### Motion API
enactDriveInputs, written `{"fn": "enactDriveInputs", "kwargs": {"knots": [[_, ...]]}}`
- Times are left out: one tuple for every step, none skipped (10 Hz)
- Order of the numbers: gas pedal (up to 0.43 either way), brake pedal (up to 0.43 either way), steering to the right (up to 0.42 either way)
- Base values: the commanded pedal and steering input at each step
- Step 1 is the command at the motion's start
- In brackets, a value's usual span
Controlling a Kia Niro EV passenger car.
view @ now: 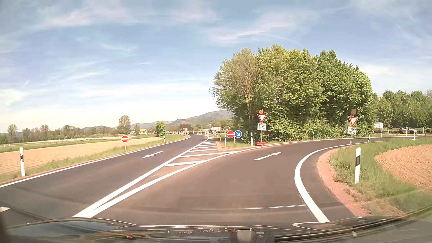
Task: Follow the waypoints while adhering to traffic rules and regulations
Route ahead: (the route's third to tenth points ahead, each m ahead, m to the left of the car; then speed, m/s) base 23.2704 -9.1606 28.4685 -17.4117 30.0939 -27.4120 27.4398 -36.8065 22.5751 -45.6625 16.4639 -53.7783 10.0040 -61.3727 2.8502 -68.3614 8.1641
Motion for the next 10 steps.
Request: {"fn": "enactDriveInputs", "kwargs": {"knots": [[0.008, 0.000, 0.071], [0.008, 0.000, 0.076], [0.008, 0.000, 0.079], [0.008, 0.000, 0.082], [0.008, 0.000, 0.089], [0.008, 0.000, 0.097], [0.008, 0.000, 0.105], [0.008, 0.000, 0.111], [0.008, 0.000, 0.117], [0.008, 0.000, 0.120]]}}
